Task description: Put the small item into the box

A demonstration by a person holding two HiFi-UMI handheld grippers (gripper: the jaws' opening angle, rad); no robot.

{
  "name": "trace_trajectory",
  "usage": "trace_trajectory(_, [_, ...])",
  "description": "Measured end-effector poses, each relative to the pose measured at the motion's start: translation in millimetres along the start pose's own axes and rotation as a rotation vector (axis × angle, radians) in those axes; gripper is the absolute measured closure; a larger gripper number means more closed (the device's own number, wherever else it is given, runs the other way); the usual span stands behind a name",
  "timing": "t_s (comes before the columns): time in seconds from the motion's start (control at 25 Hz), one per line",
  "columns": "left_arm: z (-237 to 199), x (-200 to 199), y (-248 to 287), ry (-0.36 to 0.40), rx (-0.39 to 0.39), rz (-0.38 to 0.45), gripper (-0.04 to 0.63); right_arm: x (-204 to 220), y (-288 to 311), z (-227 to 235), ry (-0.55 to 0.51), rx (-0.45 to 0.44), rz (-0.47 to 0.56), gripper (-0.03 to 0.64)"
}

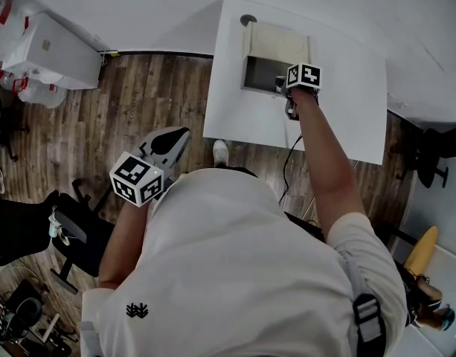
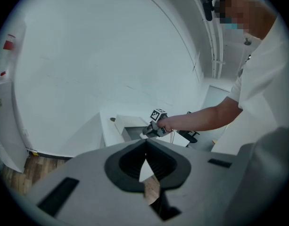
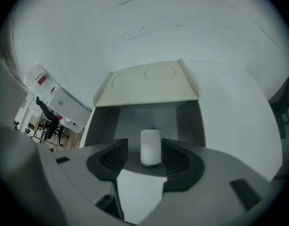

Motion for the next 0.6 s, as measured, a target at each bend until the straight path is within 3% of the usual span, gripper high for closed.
trace_trajectory(0.44, [1,17,-40,0.033,0.032,-0.002,0.588,22,-43,-13,0.003,0.053,0.119,0.397])
trace_trajectory(0.6, [1,25,-54,0.027,0.048,0.002,0.588,38,-61,-24,-0.018,0.083,0.167,0.470])
Point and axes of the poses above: the fingertips, and each gripper's own axes: y forward along the fingers, z to its right, x out of its underside, the point moved 2 cm from there along -y, backward along the fingers, and after that the axes turned 8 degrees about -y, right-handed, at the moved point
